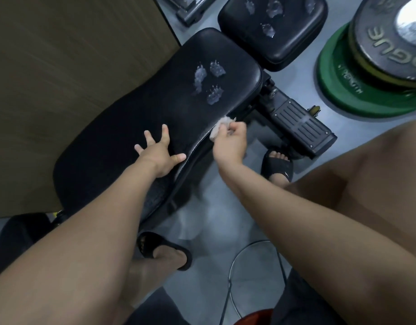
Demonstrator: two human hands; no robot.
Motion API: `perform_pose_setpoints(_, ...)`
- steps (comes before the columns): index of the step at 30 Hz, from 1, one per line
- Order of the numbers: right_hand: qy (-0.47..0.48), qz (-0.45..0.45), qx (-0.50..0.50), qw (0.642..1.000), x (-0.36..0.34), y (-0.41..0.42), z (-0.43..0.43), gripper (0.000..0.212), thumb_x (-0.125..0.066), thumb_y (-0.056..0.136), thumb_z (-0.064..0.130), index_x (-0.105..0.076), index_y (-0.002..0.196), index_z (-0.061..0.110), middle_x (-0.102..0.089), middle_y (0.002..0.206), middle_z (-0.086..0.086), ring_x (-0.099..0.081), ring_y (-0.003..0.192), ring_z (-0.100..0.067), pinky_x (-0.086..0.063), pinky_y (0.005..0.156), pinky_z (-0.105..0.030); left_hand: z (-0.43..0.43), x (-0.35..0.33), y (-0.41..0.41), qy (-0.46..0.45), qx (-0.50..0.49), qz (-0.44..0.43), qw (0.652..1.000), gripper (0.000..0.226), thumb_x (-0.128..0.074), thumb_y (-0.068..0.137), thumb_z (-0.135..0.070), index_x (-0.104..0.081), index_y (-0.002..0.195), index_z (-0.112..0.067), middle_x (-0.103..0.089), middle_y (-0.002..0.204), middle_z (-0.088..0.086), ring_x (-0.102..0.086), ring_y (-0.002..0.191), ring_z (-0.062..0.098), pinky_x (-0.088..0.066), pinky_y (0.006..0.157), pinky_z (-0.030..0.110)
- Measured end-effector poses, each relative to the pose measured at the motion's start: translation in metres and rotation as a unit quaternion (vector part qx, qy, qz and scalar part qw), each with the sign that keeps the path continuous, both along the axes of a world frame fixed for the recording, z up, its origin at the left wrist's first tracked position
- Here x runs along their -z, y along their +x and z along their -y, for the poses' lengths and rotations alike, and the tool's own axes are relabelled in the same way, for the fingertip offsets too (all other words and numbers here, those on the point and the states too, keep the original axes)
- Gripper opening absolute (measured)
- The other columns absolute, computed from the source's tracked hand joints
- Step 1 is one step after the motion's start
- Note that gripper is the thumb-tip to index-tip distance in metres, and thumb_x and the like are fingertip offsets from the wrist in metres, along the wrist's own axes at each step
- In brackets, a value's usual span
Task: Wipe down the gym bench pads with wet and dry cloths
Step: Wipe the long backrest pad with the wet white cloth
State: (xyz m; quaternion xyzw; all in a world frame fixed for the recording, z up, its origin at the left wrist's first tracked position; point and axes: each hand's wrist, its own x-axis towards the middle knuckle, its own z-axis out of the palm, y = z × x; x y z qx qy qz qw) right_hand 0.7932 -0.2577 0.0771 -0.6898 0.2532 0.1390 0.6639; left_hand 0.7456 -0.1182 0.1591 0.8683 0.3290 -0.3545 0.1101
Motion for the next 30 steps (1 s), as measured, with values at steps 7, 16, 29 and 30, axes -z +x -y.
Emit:
perform_pose_setpoints(7, -0.024, 0.006, 0.083, 0.996, 0.009, 0.072, 0.035, 0.027, -0.049, 0.1, 0.04, -0.058, 0.094, 0.015, -0.072, 0.089, -0.006, -0.068, 0.083, -0.023, -0.054, 0.087, -0.04, 0.001, 0.003, 0.003, 0.009, -0.003, -0.011, 1.0, 0.098, -0.057, 0.097, -0.054, 0.021, 0.155, -0.042, 0.026, 0.165, 0.01, 0.011, 0.148, 0.053, -0.012, 0.121, 0.057)
perform_pose_setpoints(16, -0.012, 0.013, 0.122, 0.992, 0.009, 0.067, 0.03, 0.02, -0.058, 0.096, 0.033, -0.055, 0.077, 0.026, -0.071, 0.08, -0.001, -0.069, 0.08, -0.024, -0.057, 0.083, -0.043, -0.001, 0.005, 0.005, 0.005, -0.01, -0.01, 1.0, 0.099, -0.058, 0.097, -0.053, 0.022, 0.154, -0.044, 0.027, 0.164, 0.009, 0.013, 0.148, 0.053, -0.013, 0.122, 0.057)
perform_pose_setpoints(29, 0.0, 0.061, 0.119, 0.991, 0.001, 0.108, 0.05, 0.036, -0.055, 0.101, 0.041, -0.06, 0.07, 0.024, -0.062, 0.065, 0.01, -0.056, 0.063, -0.008, -0.05, 0.068, -0.027, -0.002, 0.005, 0.0, -0.023, -0.042, 0.029, 0.998, 0.098, -0.062, 0.096, -0.048, 0.017, 0.154, -0.049, 0.03, 0.164, 0.003, 0.022, 0.148, 0.048, -0.007, 0.122, 0.057)
perform_pose_setpoints(30, 0.006, 0.067, 0.113, 0.991, -0.001, 0.117, 0.054, 0.038, -0.055, 0.102, 0.039, -0.056, 0.067, 0.025, -0.055, 0.061, 0.013, -0.05, 0.06, -0.005, -0.046, 0.065, -0.024, -0.003, 0.006, -0.002, -0.026, -0.045, 0.034, 0.998, 0.098, -0.063, 0.096, -0.048, 0.016, 0.154, -0.05, 0.03, 0.164, 0.002, 0.023, 0.147, 0.047, -0.007, 0.121, 0.058)
